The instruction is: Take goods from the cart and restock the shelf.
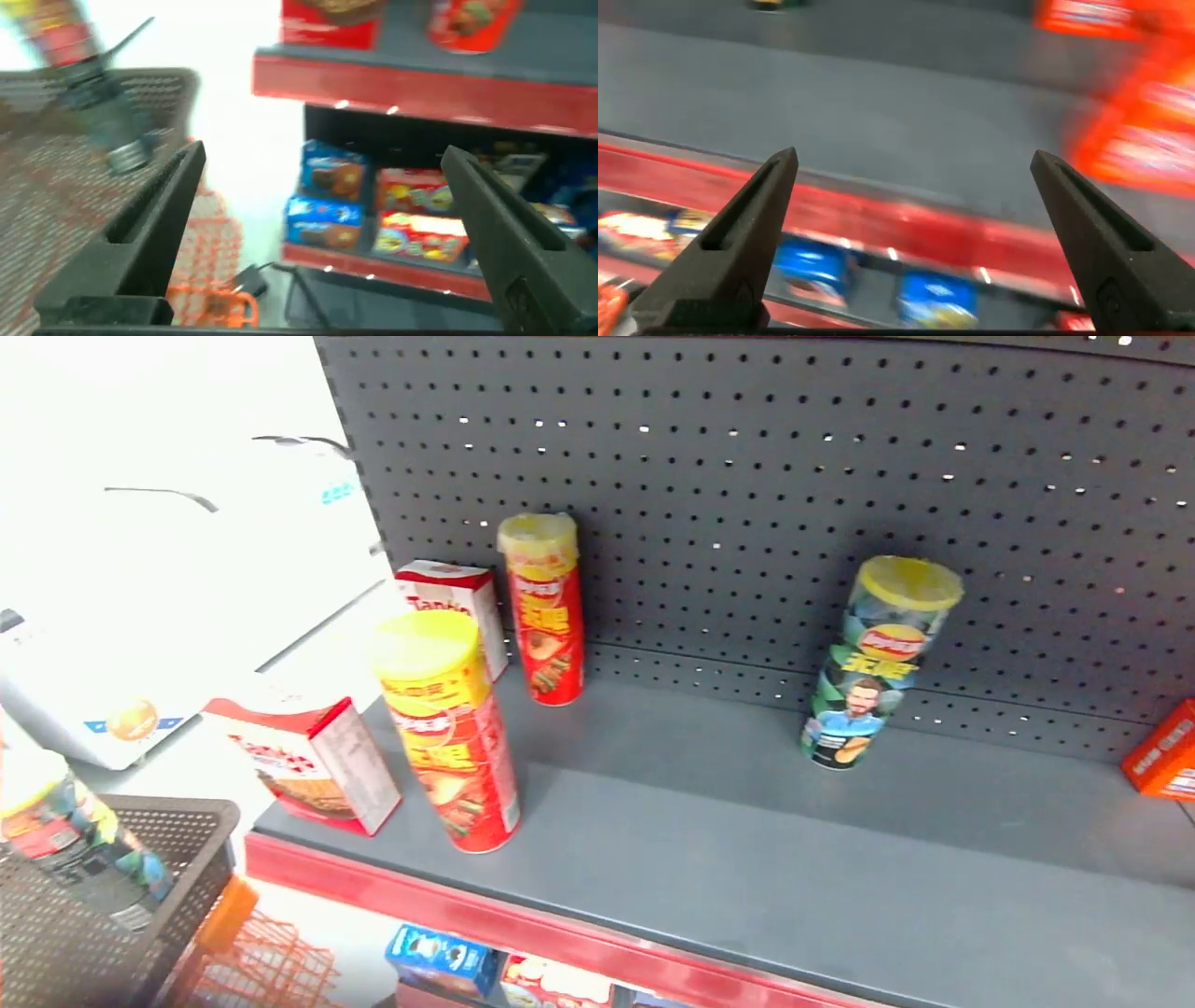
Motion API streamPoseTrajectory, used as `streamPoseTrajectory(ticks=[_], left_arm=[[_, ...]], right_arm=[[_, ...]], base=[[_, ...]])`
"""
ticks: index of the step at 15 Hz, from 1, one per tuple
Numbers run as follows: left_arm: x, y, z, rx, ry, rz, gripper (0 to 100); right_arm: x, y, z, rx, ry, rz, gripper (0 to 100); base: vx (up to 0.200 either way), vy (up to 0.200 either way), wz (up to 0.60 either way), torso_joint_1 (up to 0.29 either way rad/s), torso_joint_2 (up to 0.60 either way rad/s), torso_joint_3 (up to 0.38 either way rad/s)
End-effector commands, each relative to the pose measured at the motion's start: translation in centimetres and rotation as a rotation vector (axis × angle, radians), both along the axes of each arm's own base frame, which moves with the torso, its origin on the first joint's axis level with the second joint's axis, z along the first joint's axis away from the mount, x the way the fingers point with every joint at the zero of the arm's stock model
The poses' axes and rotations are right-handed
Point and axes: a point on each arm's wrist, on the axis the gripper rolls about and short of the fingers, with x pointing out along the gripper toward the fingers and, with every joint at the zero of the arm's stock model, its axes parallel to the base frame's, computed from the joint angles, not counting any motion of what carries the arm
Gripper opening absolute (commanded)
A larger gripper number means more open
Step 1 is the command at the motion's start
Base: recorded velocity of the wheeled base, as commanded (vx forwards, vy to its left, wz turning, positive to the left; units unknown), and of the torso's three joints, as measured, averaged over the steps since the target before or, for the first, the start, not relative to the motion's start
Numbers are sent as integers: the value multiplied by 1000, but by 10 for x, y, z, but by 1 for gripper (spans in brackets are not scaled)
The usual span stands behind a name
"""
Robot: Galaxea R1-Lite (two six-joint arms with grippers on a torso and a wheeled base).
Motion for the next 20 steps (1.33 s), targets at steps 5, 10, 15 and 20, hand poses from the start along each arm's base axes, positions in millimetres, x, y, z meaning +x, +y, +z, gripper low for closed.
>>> streamPoseTrajectory(ticks=[5,10,15,20], left_arm=[[0,0,0,0,1,-3,100],[0,0,0,-1,1,-6,100],[0,0,0,0,2,0,100],[24,2,90,96,101,88,100]], right_arm=[[0,0,0,2,-1,-1,100],[0,0,0,2,-1,-1,100],[0,0,0,2,-1,-1,100],[0,0,0,2,-1,-1,100]], base=[[0,0,120,0,0,1],[0,0,0,0,0,0],[0,0,0,0,0,0],[0,0,0,0,0,0]])
